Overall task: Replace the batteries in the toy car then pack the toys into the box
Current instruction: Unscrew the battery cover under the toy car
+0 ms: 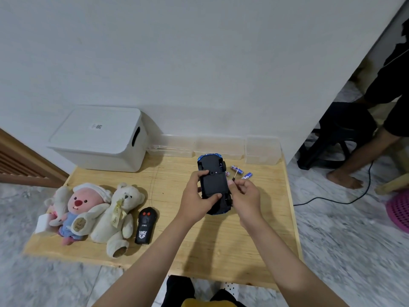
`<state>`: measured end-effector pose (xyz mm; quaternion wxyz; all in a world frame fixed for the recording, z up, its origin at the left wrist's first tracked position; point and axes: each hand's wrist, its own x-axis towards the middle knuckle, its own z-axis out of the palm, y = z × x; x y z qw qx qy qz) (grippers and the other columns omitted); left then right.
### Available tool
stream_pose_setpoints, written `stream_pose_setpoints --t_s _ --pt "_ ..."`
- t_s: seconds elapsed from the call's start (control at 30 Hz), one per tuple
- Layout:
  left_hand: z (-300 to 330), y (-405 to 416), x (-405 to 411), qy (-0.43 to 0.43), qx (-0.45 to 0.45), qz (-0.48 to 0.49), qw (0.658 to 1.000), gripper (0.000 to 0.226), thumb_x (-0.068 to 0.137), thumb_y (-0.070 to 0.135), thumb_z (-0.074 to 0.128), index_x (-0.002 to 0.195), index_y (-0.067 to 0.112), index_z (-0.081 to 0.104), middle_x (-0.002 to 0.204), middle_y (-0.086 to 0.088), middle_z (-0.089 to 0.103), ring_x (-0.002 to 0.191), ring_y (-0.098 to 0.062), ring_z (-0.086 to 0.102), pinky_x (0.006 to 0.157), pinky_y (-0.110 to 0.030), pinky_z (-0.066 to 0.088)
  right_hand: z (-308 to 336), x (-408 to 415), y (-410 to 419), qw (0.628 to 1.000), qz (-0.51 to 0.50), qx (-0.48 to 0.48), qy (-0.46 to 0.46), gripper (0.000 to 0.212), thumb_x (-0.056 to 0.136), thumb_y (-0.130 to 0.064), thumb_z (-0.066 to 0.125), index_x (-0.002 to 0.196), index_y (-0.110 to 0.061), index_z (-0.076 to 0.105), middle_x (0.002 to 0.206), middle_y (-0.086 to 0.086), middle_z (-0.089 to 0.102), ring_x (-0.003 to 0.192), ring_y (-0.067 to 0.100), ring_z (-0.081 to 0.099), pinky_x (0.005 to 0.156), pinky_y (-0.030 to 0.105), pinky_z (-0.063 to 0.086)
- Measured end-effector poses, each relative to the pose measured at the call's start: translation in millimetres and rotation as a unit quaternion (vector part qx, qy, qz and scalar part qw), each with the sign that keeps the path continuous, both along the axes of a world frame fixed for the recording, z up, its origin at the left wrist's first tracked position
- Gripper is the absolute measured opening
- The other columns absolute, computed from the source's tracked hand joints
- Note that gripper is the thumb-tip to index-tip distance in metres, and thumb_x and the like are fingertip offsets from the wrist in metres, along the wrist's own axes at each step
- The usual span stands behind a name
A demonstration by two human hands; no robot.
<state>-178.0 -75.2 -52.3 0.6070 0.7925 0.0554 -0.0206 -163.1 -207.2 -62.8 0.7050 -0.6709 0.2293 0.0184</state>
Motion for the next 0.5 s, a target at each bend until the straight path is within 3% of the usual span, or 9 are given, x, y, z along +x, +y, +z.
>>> stream_pose_setpoints --t_s 0.1,0.2,0.27,0.37,0.5 --pt "6.8 -4.2 0.0 0.001 -0.025 -0.009 1.000 0.064 0.072 0.005 0.079 0.121 0.028 0.045 0.122 0.006 0.051 0.095 -0.010 0.062 0.067 -0.014 0.051 -0.3 -1.8 -2.6 1.000 0.002 0.015 0.014 0.010 0.085 -0.026 0.068 0.081 -0.018 0.062 0.093 0.004 0.072 0.090 0.027 0.068 0.082 0.051 0.056" --pt "14.4 -4.9 0.6 0.019 -0.044 -0.002 0.999 0.067 0.069 0.006 0.082 0.121 0.027 0.046 0.113 0.010 0.053 0.081 -0.002 0.063 0.064 -0.018 0.054 5.0 -2.5 -9.6 1.000 0.001 0.016 0.008 0.010 0.085 -0.027 0.067 0.082 -0.018 0.063 0.093 0.003 0.073 0.091 0.025 0.069 0.083 0.053 0.055" --pt "17.8 -6.5 0.2 0.034 -0.060 0.007 0.998 0.067 0.069 0.006 0.082 0.119 0.029 0.045 0.109 0.009 0.054 0.077 -0.002 0.064 0.063 -0.020 0.055 14.9 -3.2 -16.4 1.000 -0.004 -0.006 -0.018 0.008 0.086 -0.024 0.066 0.086 -0.017 0.063 0.093 0.004 0.073 0.086 0.020 0.071 0.084 0.046 0.056" --pt "21.5 -10.6 -0.5 0.041 -0.073 0.022 0.996 0.065 0.068 0.006 0.083 0.116 0.031 0.045 0.111 0.004 0.054 0.080 -0.006 0.064 0.061 -0.020 0.054 34.9 -7.5 -23.7 0.994 0.000 -0.045 -0.104 0.002 0.090 -0.015 0.063 0.091 -0.015 0.064 0.083 0.008 0.072 0.074 0.016 0.072 0.073 0.029 0.058" --pt "28.5 -17.4 0.4 0.041 -0.086 0.027 0.995 0.061 0.069 0.002 0.081 0.111 0.029 0.046 0.109 0.003 0.055 0.083 -0.013 0.064 0.060 -0.024 0.056 51.9 -13.7 -27.1 0.982 0.006 -0.058 -0.177 0.016 0.088 -0.009 0.063 0.093 -0.024 0.062 0.072 0.002 0.068 0.069 0.013 0.066 0.066 0.031 0.057"
